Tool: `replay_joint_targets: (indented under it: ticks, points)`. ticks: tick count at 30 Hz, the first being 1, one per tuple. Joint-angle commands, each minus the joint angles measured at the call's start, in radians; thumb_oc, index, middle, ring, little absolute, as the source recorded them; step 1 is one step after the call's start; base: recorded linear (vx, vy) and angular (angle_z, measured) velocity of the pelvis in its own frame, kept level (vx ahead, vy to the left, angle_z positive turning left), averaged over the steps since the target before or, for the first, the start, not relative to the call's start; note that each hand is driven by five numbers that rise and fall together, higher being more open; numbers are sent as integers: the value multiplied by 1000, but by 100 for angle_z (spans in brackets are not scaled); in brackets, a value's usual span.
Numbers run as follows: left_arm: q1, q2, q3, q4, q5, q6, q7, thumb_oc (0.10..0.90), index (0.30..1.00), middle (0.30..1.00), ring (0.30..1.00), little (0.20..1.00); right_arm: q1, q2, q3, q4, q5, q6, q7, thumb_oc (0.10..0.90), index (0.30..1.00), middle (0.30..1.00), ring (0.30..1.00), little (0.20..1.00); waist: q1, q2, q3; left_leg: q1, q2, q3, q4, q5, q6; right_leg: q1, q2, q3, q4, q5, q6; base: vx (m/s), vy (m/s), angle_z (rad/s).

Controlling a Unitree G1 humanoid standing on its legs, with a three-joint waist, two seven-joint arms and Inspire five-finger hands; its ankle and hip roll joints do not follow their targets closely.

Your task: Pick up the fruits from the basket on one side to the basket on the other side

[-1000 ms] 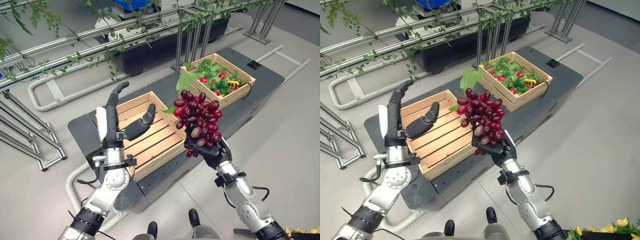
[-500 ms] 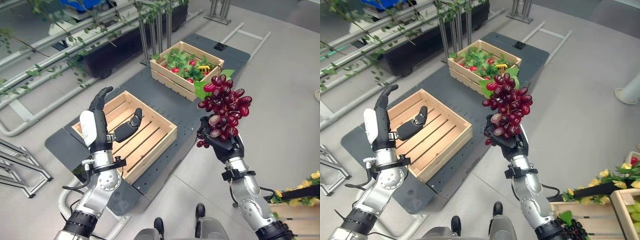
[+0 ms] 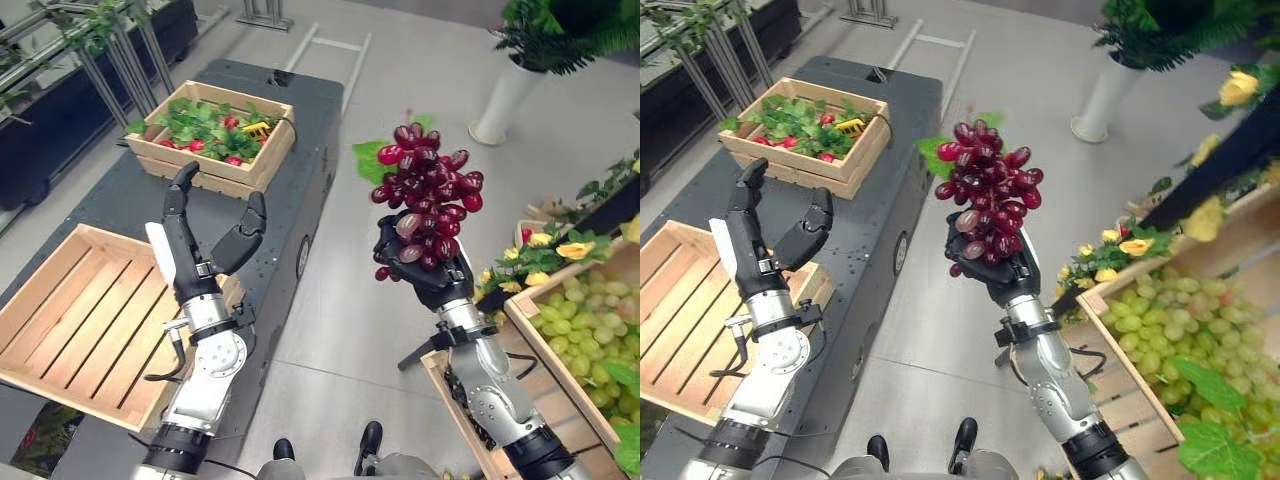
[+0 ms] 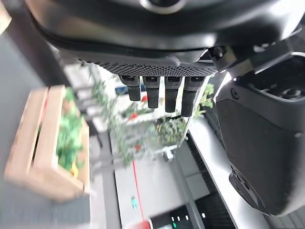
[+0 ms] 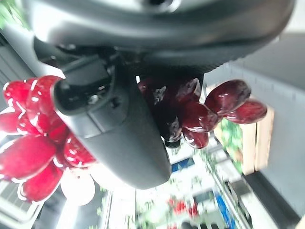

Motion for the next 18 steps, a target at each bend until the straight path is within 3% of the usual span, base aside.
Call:
replay_joint_targets:
  ticks: [1,3,6,7,11,12,15,18]
  points:
    - [-74,48,-14,-61,-25,-153,-16,800,900,900,900,900,-62,4,-82,-129,38,-79,161,400,300,300,300,300,-14,3,-128,-105,-38,2,-37,60,18,73,-35,29,1,-51,72,-59,-65,-4]
    - [-74,48,-22,-60,-43,-167,-9,800,900,900,900,900,-52,-8,-100,-125,63,-59,211,400,300,300,300,300,-18,-4,-128,-113,-43,-44,2,44,17,66,-28,59,1,-50,61,-30,-35,-4]
    - [-67,46,-20,-77,-50,-174,-7,800,900,900,900,900,-53,-19,-116,-107,116,-3,309,400,300,300,300,300,-4,-23,-122,-158,-61,-205,113,1,16,61,-28,138,1,-37,45,-5,8,-35]
    - [-63,47,-12,-92,-54,-161,-4,800,900,900,900,900,-62,-23,-112,-103,121,30,340,400,300,300,300,300,8,-28,-120,-167,-80,-299,135,-12,23,61,-27,181,1,-31,41,12,93,-42]
    - [-41,60,16,-116,-50,-151,15,800,900,900,900,900,-97,-39,-74,-97,157,125,414,400,300,300,300,300,24,-19,-124,-132,-80,-440,76,2,32,53,-22,269,3,-31,36,3,244,-62]
    - [-36,69,21,-123,-43,-150,21,800,900,900,900,900,-107,-45,-61,-85,175,203,422,400,300,300,300,300,25,-12,-126,-117,-78,-467,57,5,31,49,-24,299,7,-35,41,-4,324,-93]
    - [-39,76,20,-120,-36,-151,0,800,900,900,900,900,-98,-63,-51,-77,199,200,419,400,300,300,300,300,14,1,-128,-92,-70,-422,33,0,31,47,-48,301,9,-32,63,-6,386,-104]
    - [-39,83,7,-110,-55,-162,-52,800,900,900,900,900,-63,-48,-43,-77,231,212,418,400,300,300,300,300,0,17,-123,-78,-96,-386,8,-15,47,11,-103,313,39,-16,112,-24,425,-83]
